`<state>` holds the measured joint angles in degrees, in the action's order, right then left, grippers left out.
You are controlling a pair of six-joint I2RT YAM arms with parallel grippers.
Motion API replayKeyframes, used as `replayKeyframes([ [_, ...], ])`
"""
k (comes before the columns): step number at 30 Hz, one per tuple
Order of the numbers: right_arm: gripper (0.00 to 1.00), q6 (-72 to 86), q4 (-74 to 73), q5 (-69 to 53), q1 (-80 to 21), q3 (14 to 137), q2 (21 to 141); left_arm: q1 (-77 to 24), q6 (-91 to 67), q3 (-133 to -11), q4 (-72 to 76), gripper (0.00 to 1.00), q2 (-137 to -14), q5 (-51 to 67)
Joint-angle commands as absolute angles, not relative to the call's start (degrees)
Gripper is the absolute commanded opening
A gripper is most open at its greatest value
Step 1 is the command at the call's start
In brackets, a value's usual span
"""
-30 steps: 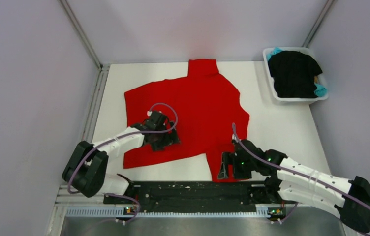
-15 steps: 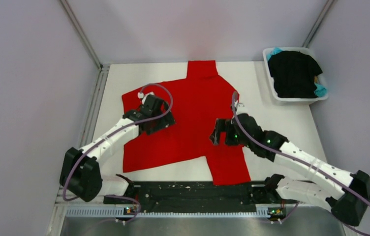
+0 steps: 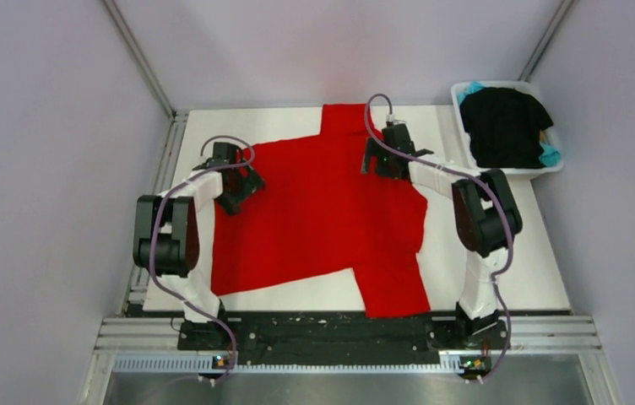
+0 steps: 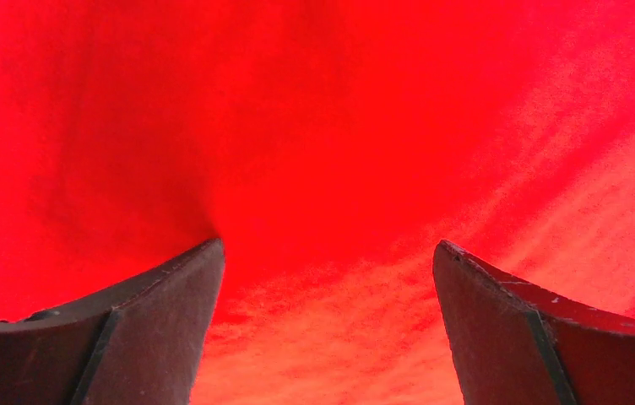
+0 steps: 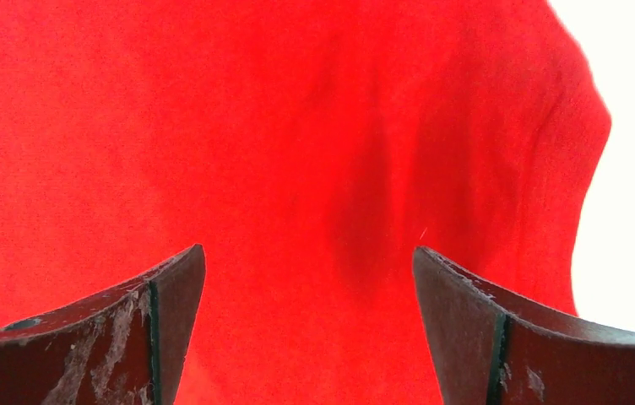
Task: Fold and stack the t-shirts
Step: Flatten out the tshirt
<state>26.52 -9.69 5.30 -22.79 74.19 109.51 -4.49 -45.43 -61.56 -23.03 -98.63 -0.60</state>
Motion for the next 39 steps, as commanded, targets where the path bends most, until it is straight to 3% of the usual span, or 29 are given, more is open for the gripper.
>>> replayKeyframes([
  [1,0.89,26.0,-11.4,4.6,-19.6,80.2,116.5,-2.4,-44.7,-68.7,-22.3,0.99,-105.3,2.4],
  [19,0.89,38.3,-8.1,7.9,-6.2,51.9,101.8,-7.9,-46.4,-83.2,-22.7,0.99,-119.7,9.3],
  [24,0.9,35.6,-7.9,7.4,-5.1,51.0,99.1,-9.3,-46.3,-85.7,-24.6,0.99,-120.6,7.7],
  [27,0.91,33.4,-7.5,4.9,-5.2,53.7,98.6,-9.3,-45.7,-86.4,-26.5,0.99,-119.1,5.8],
  [30,0.98,27.9,-9.8,1.9,-5.7,59.4,98.3,-9.2,-44.4,-86.7,-28.2,0.99,-115.5,2.9],
  [34,0.99,20.9,-16.1,7.6,-10.5,67.2,95.2,-9.2,-43.4,-84.0,-32.0,0.99,-107.3,-5.7],
  [39,0.99,20.2,-15.4,10.1,-16.4,59.2,84.1,-8.8,-47.0,-68.0,-33.7,0.99,-92.9,-13.1],
])
